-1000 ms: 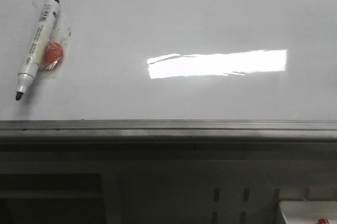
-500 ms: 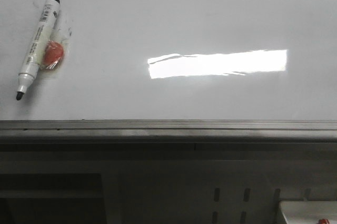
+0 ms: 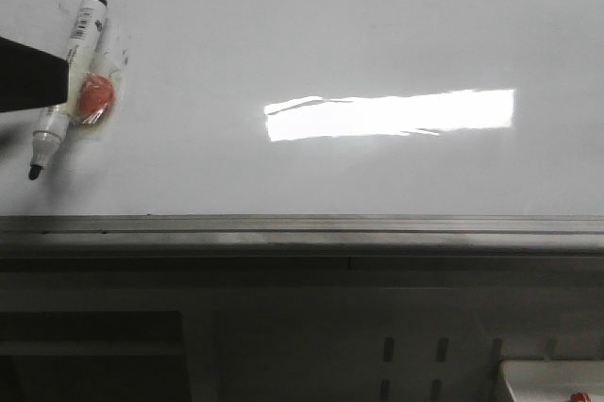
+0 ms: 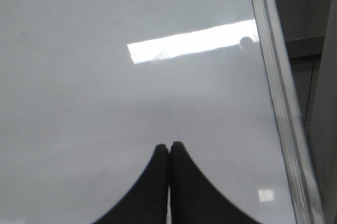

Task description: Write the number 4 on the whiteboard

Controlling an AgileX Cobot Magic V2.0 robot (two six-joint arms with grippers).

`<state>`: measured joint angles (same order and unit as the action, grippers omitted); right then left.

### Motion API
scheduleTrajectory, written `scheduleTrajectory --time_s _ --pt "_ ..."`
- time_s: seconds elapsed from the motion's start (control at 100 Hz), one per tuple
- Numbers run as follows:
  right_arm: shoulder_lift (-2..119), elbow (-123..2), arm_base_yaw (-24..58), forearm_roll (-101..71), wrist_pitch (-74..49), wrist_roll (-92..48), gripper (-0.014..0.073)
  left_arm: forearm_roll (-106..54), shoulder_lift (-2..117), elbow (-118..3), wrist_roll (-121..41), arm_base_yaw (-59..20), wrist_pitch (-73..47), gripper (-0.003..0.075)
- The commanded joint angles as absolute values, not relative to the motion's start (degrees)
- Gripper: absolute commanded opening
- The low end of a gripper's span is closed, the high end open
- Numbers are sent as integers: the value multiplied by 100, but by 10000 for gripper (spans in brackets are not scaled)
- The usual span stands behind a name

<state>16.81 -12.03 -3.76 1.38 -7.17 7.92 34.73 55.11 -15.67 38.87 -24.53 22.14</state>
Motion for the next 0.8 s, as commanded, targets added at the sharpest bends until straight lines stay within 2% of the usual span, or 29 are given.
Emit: scheduleTrajectory --time_s 0.0,0.26,0.33,0.4,0.51,0.67,0.79 --pt "1784 -1416 -414 148 -232 758 -54 3322 5612 -1730 3973 -2510 2441 401" --pt "1784 -1416 -414 148 -232 758 -54 3312 6217 -1737 3995 -2510 2891 399" --pt "1784 -1416 -414 148 -261 758 -54 3296 6327 -1737 3995 -2510 2916 370" --pt "1784 -1416 -414 148 -337 758 -54 3159 6375 -1737 3995 -2510 2916 265" --pt "1784 -1416 -414 135 -470 758 -54 3070 6375 -1737 3966 -2510 2939 -24" --pt "1809 -1480 -165 -191 -593 758 -54 3166 6375 -1737 3948 -2496 3005 -20" --pt "2116 -1806 517 -415 -996 758 -54 3899 6354 -1737 3948 -2496 3883 -20"
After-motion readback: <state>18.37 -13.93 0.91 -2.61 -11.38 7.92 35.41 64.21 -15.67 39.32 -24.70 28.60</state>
